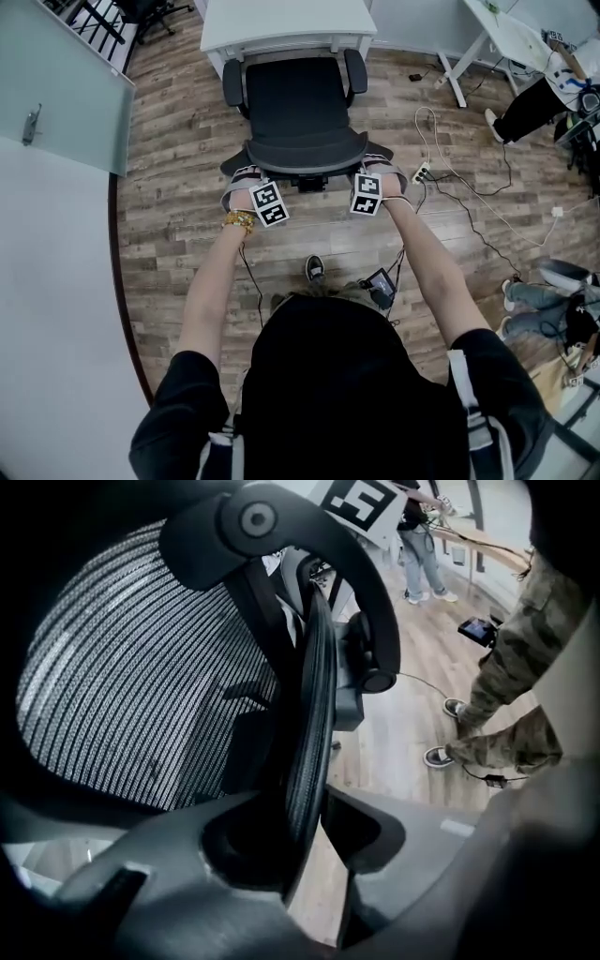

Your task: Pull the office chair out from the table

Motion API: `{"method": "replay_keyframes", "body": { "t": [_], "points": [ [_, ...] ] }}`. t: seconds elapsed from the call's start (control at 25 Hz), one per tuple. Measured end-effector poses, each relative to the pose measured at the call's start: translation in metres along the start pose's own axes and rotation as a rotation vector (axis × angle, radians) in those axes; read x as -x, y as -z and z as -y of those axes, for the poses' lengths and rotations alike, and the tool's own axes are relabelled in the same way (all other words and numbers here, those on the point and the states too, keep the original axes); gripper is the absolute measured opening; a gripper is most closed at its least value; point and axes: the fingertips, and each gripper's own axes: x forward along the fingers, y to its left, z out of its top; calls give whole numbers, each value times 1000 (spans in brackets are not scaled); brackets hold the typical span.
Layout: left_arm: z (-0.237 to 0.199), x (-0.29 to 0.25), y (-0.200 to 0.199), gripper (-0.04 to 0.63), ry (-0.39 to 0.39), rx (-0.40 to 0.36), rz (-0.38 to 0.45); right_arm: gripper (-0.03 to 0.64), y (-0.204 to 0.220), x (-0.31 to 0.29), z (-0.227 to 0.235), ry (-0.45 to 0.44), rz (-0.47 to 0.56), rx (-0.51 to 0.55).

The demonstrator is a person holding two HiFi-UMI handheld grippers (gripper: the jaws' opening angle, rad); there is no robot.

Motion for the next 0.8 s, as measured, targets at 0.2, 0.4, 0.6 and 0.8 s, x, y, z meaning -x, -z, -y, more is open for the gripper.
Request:
{"method": "replay_keyframes", "body": {
  "t": [0.2, 0.4, 0.6, 0.8],
  "points": [
    [4, 2, -3, 141, -8, 12, -11, 100, 2, 3, -3, 13, 7, 8],
    [15, 8, -3, 141, 0, 15, -14, 100, 2, 9, -14, 3, 10, 11],
    [26, 16, -4, 141, -3, 21, -19, 100, 1, 16, -23, 7, 13, 14],
    [30, 21, -5, 143, -1, 24, -19, 100, 0, 22, -28, 4, 8, 11]
  ]
}}
